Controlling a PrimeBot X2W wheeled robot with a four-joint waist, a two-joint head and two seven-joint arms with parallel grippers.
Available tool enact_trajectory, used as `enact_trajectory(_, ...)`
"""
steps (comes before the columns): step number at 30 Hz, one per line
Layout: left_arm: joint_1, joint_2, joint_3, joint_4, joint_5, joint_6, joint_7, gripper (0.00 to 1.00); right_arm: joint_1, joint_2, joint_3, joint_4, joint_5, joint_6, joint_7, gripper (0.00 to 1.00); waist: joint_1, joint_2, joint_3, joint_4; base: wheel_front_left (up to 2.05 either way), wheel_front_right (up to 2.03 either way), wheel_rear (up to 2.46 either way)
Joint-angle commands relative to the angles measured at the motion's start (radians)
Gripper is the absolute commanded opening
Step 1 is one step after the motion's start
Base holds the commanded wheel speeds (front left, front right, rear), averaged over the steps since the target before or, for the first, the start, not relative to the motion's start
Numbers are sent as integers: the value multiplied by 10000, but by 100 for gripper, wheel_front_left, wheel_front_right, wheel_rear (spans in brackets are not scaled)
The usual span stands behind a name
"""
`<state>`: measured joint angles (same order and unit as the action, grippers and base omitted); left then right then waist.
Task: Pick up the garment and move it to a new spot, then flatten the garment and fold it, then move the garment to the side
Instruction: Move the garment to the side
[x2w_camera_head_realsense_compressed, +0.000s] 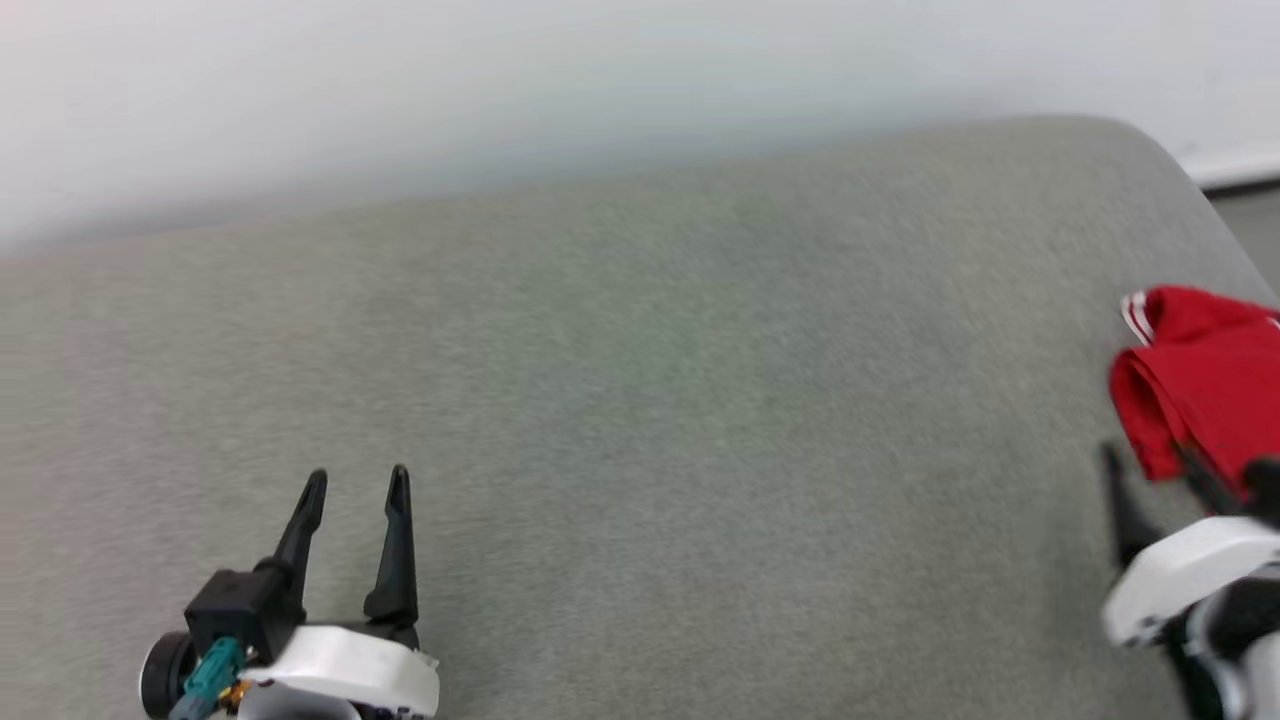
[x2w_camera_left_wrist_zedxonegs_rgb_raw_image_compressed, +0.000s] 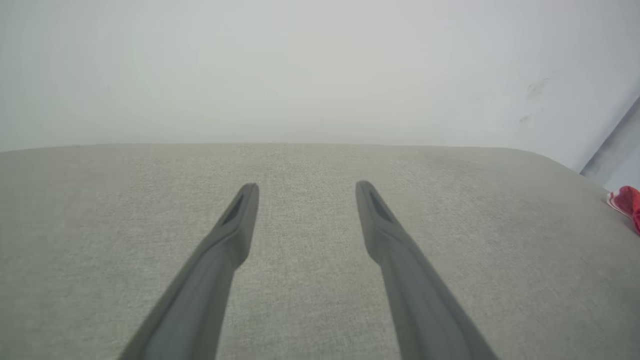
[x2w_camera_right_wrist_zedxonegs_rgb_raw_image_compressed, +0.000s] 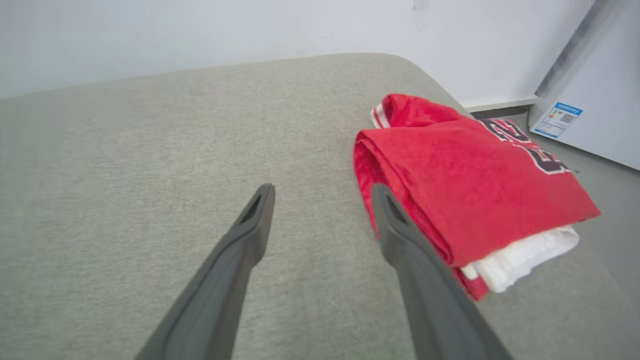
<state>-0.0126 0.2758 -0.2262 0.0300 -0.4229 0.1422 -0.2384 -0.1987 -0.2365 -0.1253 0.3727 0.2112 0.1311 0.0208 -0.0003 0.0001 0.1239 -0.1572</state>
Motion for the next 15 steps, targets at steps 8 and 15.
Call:
enact_trajectory(8,596,6,30,393,-58,158,-91,100,1220,1010,543,-2052,-343,-8,56,100,3,-1,-1243,1118,0,0,0)
enact_trajectory(15,890,107,15,495,-10,231,-120,100,2143,1431,746,-3650,-689,-8,242,100,3,-1,-1517,1299,0,0,0)
